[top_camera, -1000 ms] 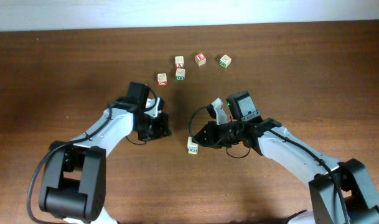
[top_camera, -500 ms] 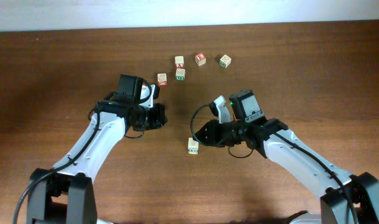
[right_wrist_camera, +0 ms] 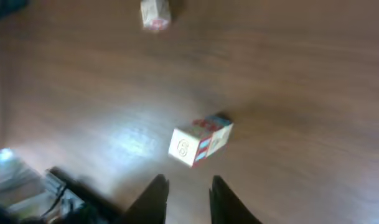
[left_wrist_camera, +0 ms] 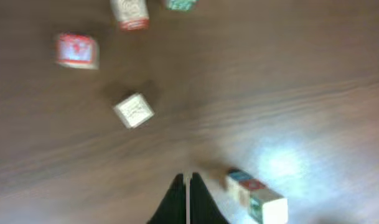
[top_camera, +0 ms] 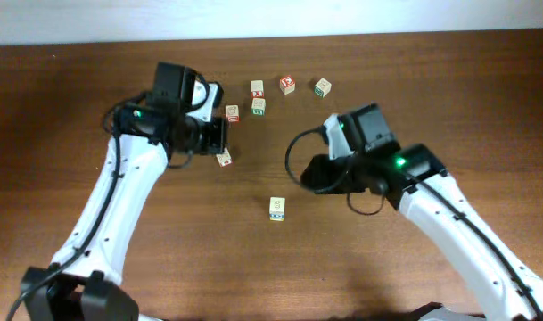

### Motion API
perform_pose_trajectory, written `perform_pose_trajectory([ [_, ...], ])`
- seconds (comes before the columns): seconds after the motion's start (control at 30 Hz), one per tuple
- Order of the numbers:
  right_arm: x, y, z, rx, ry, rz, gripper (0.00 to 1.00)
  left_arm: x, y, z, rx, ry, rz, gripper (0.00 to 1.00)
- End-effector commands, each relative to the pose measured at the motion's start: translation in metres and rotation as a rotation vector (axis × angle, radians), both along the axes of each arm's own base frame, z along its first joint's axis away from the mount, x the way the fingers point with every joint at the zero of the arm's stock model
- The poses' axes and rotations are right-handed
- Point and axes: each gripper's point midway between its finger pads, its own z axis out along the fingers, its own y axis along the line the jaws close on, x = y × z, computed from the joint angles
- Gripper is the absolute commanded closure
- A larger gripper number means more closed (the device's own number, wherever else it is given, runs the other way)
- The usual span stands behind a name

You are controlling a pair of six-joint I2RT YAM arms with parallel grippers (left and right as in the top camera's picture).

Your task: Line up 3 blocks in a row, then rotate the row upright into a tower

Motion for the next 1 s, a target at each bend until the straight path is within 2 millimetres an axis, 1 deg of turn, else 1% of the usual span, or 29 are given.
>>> perform_pose_trajectory([
  [0.0,0.019,-0.039,0.053,-0.195,-0.182,-0.097,0.64,0.014,0.039,0.045,0.196,-0.139,0.087,0.79],
  [0.07,0.013,-0.058,0.080,-0.260,-0.217,-0.138,0.58,0.014,0.048,0.055,0.234,-0.172,0.114,0.59],
  [0.1,0.007,-0.066,0.096,-0.278,-0.235,-0.153,0.56,0.014,0.049,0.057,0.237,-0.176,0.117,0.03],
  [0.13,-0.004,-0.075,0.113,-0.292,-0.250,-0.167,0.53,0.013,0.049,0.055,0.239,-0.170,0.116,0.01],
  [0.17,-0.011,-0.081,0.123,-0.300,-0.262,-0.176,0.40,0.013,0.049,0.055,0.239,-0.167,0.115,0.01],
  [0.23,-0.030,-0.096,0.150,-0.298,-0.320,-0.207,0.20,0.013,0.049,0.055,0.239,-0.167,0.115,0.01],
  [0.27,-0.037,-0.101,0.166,-0.279,-0.367,-0.222,0.01,0.012,0.049,0.055,0.239,-0.167,0.115,0.01],
  [0.33,-0.048,-0.107,0.194,-0.222,-0.471,-0.250,0.01,0.012,0.049,0.055,0.239,-0.167,0.115,0.01],
  [0.43,-0.067,-0.116,0.211,-0.183,-0.536,-0.265,0.01,0.012,0.049,0.055,0.239,-0.167,0.115,0.01],
  [0.53,-0.072,-0.118,0.215,-0.173,-0.552,-0.269,0.01,0.012,0.049,0.055,0.239,-0.167,0.115,0.01],
  [0.63,-0.078,-0.118,0.205,-0.192,-0.508,-0.250,0.01,0.012,0.049,0.055,0.239,-0.167,0.115,0.01],
  [0.67,-0.079,-0.117,0.205,-0.184,-0.505,-0.242,0.01,0.012,0.049,0.055,0.239,-0.167,0.115,0.01],
  [0.77,-0.070,-0.131,0.206,-0.258,-0.533,-0.302,0.01,0.012,0.049,0.055,0.239,-0.167,0.115,0.01],
  [0.83,-0.057,-0.151,0.205,-0.305,-0.586,-0.396,0.01,0.012,0.049,0.055,0.239,-0.167,0.115,0.01],
  [0.9,-0.047,-0.157,0.203,-0.317,-0.681,-0.373,0.01,0.012,0.049,0.055,0.239,-0.167,0.115,0.01],
  [0.93,-0.040,-0.158,0.201,-0.319,-0.783,-0.314,0.01,0.012,0.049,0.055,0.239,-0.167,0.115,0.01],
  [0.97,-0.035,-0.161,0.195,-0.323,-0.885,-0.276,0.01,0.012,0.049,0.055,0.239,-0.167,0.115,0.01],
])
